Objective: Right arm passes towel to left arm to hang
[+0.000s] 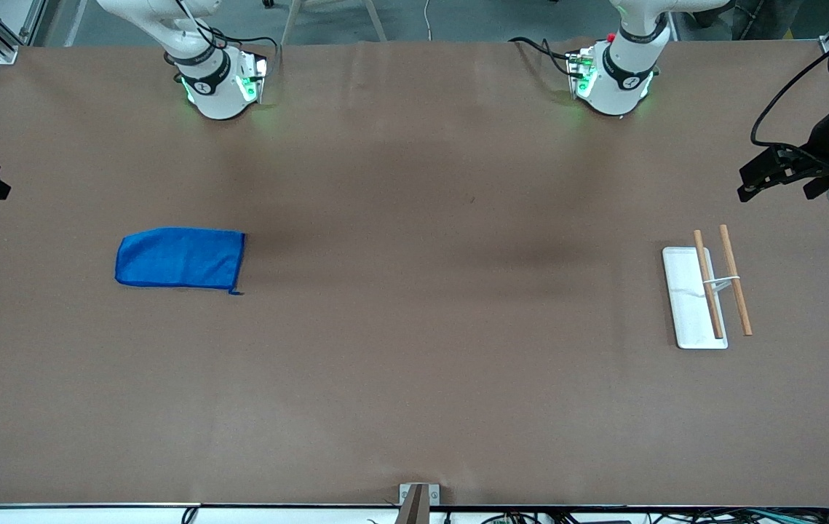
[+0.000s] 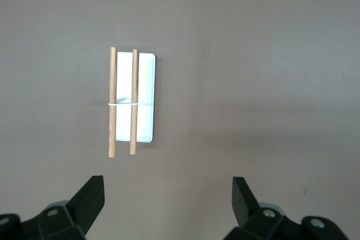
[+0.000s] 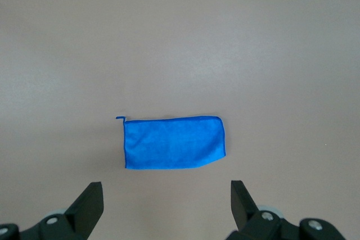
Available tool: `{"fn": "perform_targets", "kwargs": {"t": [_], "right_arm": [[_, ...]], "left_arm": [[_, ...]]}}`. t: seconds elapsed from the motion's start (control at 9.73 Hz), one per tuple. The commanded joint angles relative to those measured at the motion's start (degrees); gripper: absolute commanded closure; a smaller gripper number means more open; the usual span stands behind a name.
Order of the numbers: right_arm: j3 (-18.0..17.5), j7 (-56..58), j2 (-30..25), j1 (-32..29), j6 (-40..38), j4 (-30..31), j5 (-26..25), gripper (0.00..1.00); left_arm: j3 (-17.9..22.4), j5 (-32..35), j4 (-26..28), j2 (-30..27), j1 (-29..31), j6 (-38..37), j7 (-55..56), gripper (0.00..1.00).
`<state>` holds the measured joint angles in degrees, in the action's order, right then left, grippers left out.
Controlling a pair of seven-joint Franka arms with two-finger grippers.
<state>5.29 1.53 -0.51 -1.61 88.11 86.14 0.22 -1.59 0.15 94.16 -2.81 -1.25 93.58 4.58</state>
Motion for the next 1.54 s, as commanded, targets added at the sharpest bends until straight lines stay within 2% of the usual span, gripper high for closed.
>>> {"fn": "perform_targets", "kwargs": {"t": [0.0,0.31,0.51,0.72,1.13,1.44], "right_arm": [[-0.28,-0.30,-0.89,-0.06,0.04,0.78,-0.93,0.00],[-0.28,-0.21,-0.98,0.02,-0.05,1.22,-1.10,0.00],[-0.37,-0.21,-0.89,-0.41,0.56,4.63,-1.97,0.00],[-0.55,-0.13,-0.37,-0.07,5.81,11.99,-1.98,0.00],[-0.46,0.40,3.75,-0.50,22.50,29.40,-2.68,0.00],[-0.46,0.40,9.46,-0.50,38.30,40.03,-6.11,0.00]], "left_arm": [[-0.25,-0.68,0.50,0.79,0.11,0.03,-0.37,0.00],[-0.34,-0.94,0.23,0.88,0.20,0.03,-0.37,0.00],[-0.34,-0.94,0.14,0.97,0.20,0.03,-0.54,0.00],[-0.34,-0.94,0.05,1.14,-0.07,0.29,-0.45,0.00],[-0.34,-0.94,0.14,1.32,-0.24,0.29,-0.45,0.00],[-0.52,-0.86,0.05,1.50,-0.51,0.20,-0.37,0.00]]}}
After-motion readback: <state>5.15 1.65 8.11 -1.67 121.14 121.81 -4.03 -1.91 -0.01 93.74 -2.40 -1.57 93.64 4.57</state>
